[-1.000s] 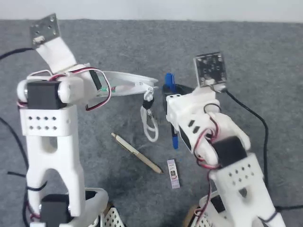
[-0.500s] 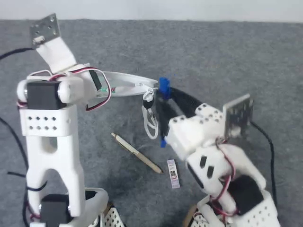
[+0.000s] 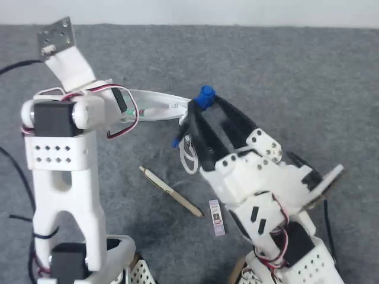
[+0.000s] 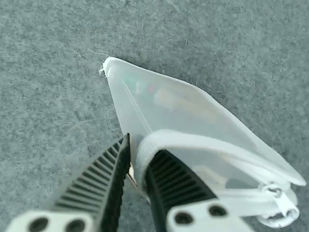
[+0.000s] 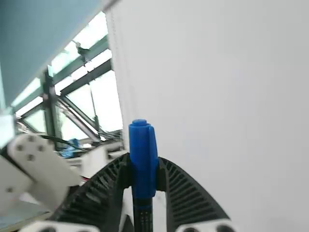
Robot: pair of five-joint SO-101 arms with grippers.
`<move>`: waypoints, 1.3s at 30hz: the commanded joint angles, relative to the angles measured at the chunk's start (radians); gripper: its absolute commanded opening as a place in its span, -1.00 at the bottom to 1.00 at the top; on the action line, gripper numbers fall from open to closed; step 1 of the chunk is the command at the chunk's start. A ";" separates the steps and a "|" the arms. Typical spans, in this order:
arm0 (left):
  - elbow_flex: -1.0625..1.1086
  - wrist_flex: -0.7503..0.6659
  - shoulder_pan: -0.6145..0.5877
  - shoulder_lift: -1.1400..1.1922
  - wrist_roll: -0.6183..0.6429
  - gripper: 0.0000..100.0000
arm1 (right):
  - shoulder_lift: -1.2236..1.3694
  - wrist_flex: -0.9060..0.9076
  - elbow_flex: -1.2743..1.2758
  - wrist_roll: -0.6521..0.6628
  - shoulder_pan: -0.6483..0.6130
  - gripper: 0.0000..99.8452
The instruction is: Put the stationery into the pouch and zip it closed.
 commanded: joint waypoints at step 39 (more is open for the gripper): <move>-0.050 0.008 -0.029 -0.048 0.008 -0.98 | 0.575 -0.321 0.044 -0.009 0.062 -0.99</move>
